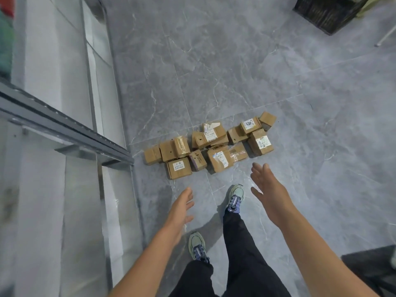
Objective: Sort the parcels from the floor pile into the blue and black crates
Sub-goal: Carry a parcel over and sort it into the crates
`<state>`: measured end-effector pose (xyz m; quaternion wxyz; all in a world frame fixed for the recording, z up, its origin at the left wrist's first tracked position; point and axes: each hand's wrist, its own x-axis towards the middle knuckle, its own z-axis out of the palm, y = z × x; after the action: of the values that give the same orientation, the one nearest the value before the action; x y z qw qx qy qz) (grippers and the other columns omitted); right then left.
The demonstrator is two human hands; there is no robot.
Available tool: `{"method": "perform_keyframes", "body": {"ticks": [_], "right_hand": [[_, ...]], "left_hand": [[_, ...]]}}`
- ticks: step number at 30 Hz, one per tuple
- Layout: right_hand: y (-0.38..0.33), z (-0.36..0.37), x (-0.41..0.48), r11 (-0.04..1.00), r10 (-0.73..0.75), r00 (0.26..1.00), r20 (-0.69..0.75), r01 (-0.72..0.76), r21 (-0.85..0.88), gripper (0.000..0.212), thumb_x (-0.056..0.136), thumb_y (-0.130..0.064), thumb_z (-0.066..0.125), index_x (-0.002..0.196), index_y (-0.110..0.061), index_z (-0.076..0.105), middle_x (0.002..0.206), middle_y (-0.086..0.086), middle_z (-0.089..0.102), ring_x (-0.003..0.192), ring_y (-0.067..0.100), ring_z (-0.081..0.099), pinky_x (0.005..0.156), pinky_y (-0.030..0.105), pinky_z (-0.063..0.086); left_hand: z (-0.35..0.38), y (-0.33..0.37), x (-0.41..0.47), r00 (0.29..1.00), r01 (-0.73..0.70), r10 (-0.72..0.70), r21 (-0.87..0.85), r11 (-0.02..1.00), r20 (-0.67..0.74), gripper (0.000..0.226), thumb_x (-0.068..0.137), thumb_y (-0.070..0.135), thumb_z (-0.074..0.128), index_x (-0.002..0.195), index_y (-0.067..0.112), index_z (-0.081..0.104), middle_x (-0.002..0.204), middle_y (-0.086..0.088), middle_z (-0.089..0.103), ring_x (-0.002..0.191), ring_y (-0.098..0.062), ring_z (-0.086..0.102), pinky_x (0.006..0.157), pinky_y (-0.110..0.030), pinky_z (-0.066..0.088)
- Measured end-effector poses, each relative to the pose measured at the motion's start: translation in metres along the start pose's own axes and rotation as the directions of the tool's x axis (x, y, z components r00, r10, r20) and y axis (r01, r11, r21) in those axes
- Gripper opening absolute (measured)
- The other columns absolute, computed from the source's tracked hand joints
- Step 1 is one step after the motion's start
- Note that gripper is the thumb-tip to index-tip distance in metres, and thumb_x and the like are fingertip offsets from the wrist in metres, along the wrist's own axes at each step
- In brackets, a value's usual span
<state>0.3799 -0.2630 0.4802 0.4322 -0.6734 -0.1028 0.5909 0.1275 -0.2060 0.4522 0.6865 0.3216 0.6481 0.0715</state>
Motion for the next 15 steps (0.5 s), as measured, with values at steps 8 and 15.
{"method": "perform_keyframes", "body": {"ticks": [8,15], "right_hand": [[-0.014,-0.038,0.132,0.985,0.171,0.984,0.049,-0.169,-0.037,0.069,0.102,-0.067,0.034,0.16,-0.028,0.04,0.162,-0.01,0.041,0.15,0.013,0.037,0.125,0.047,0.03],[0.015,-0.059,0.252,0.955,0.295,0.955,0.011,-0.295,0.042,0.07,0.105,-0.066,0.033,0.162,-0.025,0.037,0.166,-0.007,0.036,0.151,0.017,0.037,0.123,0.048,0.031]], "left_hand": [[0.05,0.049,0.094,0.987,0.139,-0.136,0.026,0.99,-0.083,0.06,0.106,0.057,0.036,0.154,0.022,0.042,0.156,0.001,0.046,0.137,-0.015,0.047,0.116,-0.049,0.039],[0.095,0.076,0.207,0.98,0.199,-0.194,0.187,0.962,-0.047,0.044,0.105,0.059,0.038,0.133,0.031,0.057,0.136,0.004,0.059,0.118,-0.009,0.057,0.101,-0.038,0.047]]}}
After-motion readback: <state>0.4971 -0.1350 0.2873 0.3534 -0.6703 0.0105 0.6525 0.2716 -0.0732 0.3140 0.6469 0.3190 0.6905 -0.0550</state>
